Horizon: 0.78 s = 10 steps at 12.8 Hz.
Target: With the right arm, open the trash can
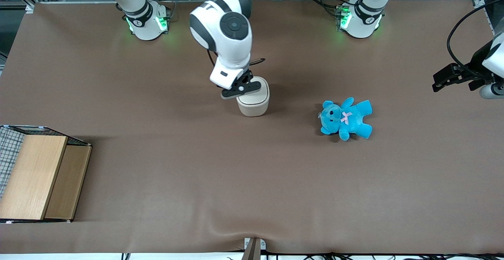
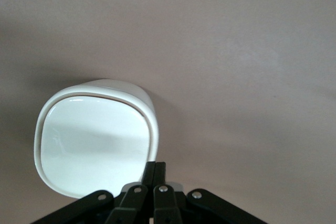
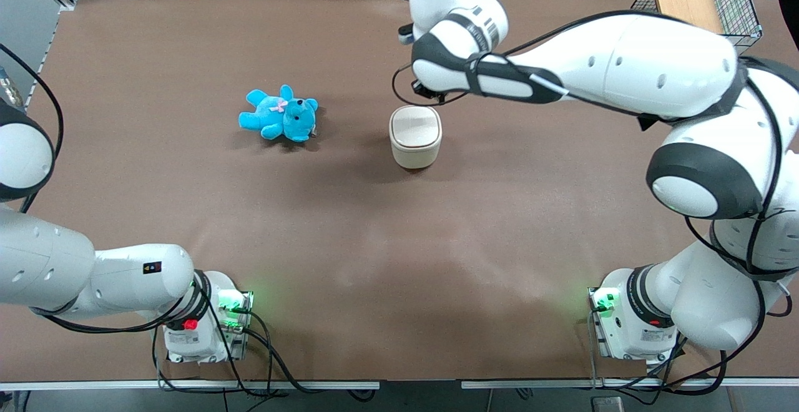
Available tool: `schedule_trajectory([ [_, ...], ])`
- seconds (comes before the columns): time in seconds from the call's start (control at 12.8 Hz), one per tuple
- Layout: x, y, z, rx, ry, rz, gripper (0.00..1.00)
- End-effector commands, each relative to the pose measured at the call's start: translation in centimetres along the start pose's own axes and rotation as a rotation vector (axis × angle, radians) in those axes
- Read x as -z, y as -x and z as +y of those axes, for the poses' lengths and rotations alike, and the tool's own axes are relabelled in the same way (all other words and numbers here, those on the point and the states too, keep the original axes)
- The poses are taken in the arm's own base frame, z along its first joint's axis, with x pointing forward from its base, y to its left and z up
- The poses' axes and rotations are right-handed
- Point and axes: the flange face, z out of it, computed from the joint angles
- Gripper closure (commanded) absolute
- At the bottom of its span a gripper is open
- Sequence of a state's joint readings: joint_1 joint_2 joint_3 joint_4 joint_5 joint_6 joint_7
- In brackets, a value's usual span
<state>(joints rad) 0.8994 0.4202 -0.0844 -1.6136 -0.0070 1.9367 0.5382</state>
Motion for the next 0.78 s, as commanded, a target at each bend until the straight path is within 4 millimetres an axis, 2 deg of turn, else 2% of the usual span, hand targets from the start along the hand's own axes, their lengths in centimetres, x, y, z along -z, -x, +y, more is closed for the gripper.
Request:
schedule_trajectory([
  [0.0,-1.9,0.1,-1.9,-0.012,0.034,0.008,1.00],
  [0.7,-6.8,0.5,-3.3,-0.043,0.059,-0.015,1.00],
])
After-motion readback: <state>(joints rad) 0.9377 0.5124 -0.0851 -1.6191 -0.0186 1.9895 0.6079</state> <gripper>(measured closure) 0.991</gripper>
